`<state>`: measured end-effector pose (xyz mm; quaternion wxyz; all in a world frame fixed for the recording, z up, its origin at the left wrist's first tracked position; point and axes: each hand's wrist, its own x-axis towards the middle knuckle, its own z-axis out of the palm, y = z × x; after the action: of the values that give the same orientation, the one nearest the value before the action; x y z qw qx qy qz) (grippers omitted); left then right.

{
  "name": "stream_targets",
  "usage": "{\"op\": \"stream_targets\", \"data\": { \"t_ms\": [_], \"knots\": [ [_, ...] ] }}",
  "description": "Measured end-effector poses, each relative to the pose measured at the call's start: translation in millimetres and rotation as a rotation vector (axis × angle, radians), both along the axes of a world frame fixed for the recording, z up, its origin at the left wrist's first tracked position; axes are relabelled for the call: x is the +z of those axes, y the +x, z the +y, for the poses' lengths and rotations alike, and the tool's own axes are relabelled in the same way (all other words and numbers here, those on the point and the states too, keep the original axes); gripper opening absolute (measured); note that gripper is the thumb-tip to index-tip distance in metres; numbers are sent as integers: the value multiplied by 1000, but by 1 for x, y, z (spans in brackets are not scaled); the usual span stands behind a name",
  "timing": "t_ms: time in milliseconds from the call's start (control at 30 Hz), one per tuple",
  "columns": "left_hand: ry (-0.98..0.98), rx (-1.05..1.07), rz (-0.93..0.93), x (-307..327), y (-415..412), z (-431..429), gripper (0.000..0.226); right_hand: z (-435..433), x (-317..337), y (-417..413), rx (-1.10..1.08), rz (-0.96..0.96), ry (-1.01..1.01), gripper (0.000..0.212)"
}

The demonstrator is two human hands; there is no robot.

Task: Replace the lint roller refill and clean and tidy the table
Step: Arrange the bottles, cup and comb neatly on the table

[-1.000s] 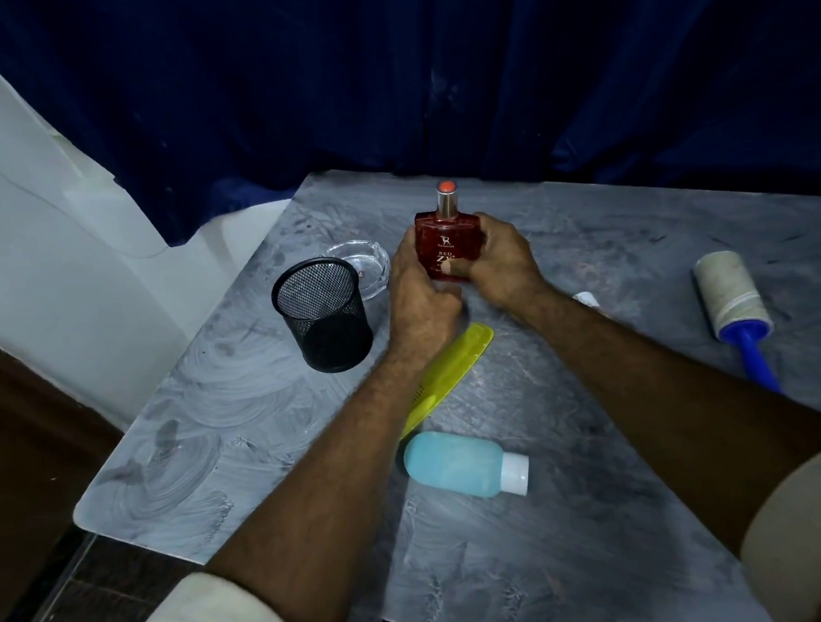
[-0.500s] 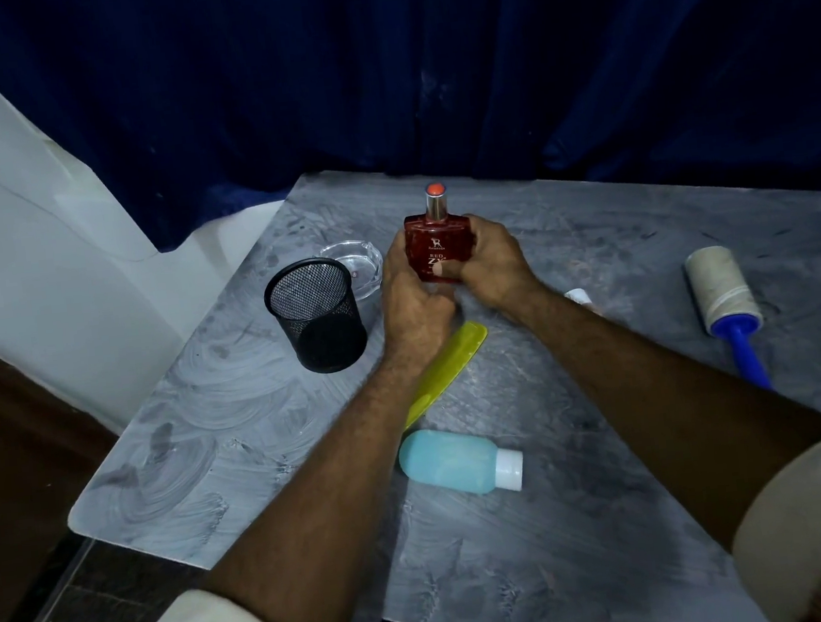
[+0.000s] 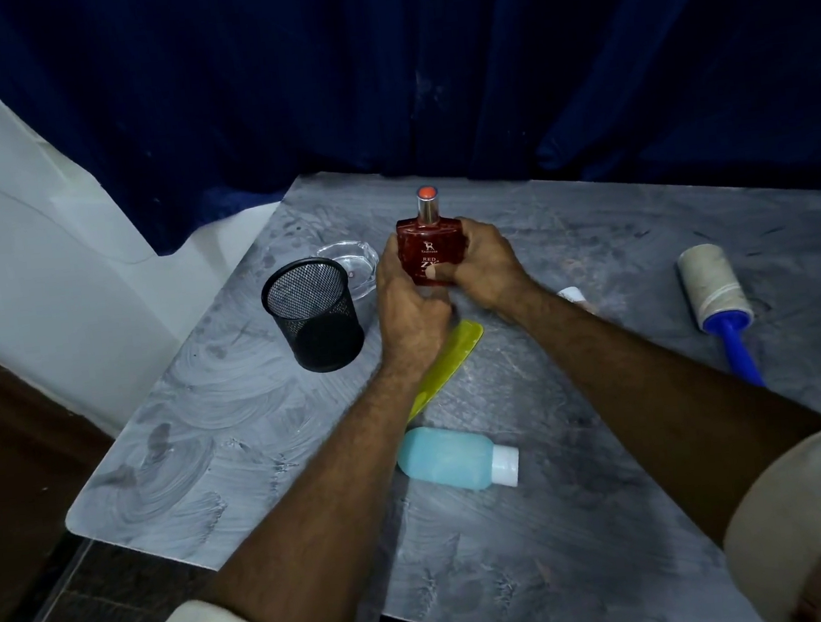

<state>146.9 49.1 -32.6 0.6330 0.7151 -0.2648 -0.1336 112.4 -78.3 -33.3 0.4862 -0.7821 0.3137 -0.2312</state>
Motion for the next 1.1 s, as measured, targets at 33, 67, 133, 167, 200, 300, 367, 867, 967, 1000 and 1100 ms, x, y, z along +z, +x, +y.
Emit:
{"op": "stream_targets", "data": {
  "t_ms": [33,67,133,167,200,300,367,867,967,1000,1100],
  "knots": [
    [10,0,0,0,0,0,71,1,0,0,-1,0,-2,58],
    [19,3,-3,1,0,1,75,1,0,1,-3,-2,-2,58],
    [30,15,-20,2,0,2,80,2,-1,1,-1,-4,0,59],
    [28,18,-26,2,-1,3,80,2,-1,1,1,-5,0,60],
    [27,18,-29,3,-1,3,80,2,-1,1,3,-5,2,60],
    [38,8,-24,4,-2,4,79,3,0,1,10,-3,6,60],
    [70,5,-26,6,-1,5,80,5,2,1,8,8,-3,61],
    [167,-267,23,39,-58,39,82,-16,81,-131,-114,192,-368,31],
    [226,-382,-207,45,-59,46,55,9,77,-162,-100,214,-325,18],
    [240,-383,-271,45,-58,51,48,22,72,-170,-96,206,-313,15],
    [314,-284,-454,40,-50,69,32,60,54,-175,-59,227,-324,15]
  ]
}}
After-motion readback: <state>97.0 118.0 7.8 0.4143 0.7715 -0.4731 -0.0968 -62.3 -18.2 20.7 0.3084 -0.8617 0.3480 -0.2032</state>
